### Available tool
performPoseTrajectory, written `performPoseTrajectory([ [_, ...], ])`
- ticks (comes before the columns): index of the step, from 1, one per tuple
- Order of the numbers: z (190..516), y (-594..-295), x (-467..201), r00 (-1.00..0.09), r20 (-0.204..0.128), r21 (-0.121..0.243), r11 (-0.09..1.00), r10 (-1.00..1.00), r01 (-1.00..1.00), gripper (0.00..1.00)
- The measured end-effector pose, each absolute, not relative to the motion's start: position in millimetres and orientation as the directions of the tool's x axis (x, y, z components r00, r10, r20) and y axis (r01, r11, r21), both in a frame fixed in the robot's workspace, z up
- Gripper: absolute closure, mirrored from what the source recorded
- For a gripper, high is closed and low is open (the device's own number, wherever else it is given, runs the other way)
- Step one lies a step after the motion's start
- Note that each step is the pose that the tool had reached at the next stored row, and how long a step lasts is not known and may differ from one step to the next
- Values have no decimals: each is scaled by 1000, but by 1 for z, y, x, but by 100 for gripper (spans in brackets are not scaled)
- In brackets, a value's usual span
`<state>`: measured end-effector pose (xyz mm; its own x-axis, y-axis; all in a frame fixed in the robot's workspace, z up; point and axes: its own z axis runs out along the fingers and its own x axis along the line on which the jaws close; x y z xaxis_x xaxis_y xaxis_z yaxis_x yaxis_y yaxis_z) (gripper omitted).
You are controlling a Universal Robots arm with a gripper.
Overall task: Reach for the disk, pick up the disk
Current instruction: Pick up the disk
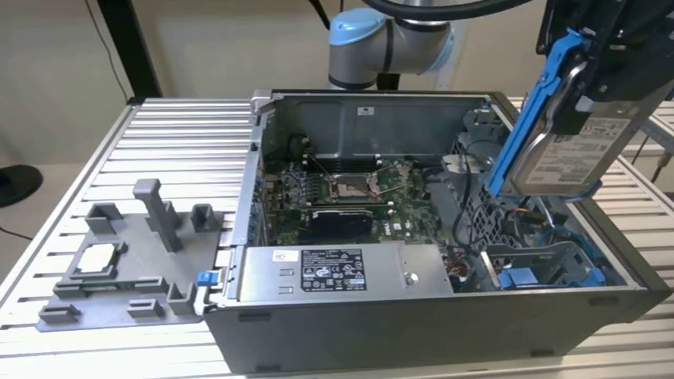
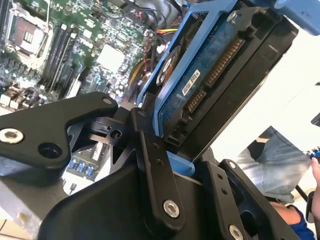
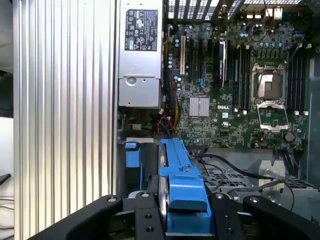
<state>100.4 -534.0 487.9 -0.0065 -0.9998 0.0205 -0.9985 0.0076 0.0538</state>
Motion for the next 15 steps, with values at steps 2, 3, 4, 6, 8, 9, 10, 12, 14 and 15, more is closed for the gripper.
performPoseTrajectory([
  [2, 488, -539, 102, -6, 21, 55, 8, -1000, -998, 100],
  [3, 488, -542, 102, -7, 21, 55, 8, -1000, -998, 100],
  [4, 488, -547, 103, -6, 21, 56, 8, -1000, -998, 100],
  [6, 488, -553, 104, -6, 21, 56, 8, -1000, -998, 100],
  [8, 488, -558, 105, -6, 21, 57, 8, -1000, -998, 100],
  [9, 488, -561, 105, -6, 21, 58, 8, -1000, -998, 100],
  [10, 488, -563, 106, -6, 21, 58, 8, -1000, -998, 100],
  [12, 488, -567, 107, -6, 21, 58, 8, -1000, -998, 100],
  [14, 488, -571, 109, -6, 21, 59, 8, -1000, -998, 100],
  [15, 488, -573, 110, -6, 21, 59, 8, -1000, -998, 100],
])
